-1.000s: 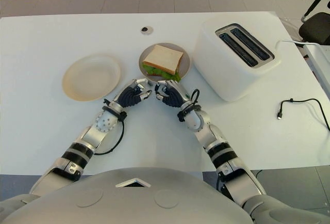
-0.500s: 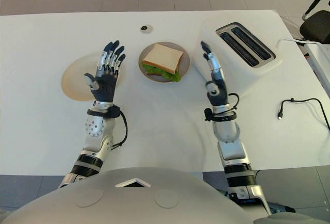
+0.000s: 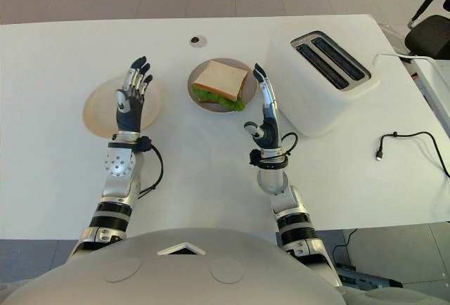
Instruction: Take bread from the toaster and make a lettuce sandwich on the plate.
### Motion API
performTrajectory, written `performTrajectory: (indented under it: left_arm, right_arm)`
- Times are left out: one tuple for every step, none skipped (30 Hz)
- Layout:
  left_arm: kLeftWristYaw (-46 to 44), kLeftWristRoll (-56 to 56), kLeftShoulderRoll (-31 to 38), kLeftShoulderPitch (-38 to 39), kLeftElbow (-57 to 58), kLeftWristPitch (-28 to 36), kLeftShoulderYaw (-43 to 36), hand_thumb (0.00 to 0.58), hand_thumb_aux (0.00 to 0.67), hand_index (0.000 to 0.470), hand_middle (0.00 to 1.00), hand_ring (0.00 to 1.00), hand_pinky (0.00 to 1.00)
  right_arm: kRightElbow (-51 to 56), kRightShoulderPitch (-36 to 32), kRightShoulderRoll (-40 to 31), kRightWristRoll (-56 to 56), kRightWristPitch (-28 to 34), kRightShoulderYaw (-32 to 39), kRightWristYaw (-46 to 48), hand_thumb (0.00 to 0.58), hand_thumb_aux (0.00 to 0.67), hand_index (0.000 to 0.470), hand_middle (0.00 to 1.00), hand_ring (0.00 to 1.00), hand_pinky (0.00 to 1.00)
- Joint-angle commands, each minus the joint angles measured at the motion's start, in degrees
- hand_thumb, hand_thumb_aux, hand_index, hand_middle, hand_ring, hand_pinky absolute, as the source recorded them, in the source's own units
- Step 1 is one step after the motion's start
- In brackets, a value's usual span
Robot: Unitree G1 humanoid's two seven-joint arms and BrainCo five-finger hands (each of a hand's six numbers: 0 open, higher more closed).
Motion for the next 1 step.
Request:
performTrajectory:
  left_arm:
    - [-0.4, 1.4, -1.5, -2.2, 2.8, -1.0, -0.1, 0.000, 0.000, 0.000, 0.00, 0.00, 0.00]
  right_arm:
    - [3.4, -0.9, 2.6, -2.3, 1.2, 1.3, -3.5, 0.000, 0.000, 0.000, 0.00, 0.00, 0.00]
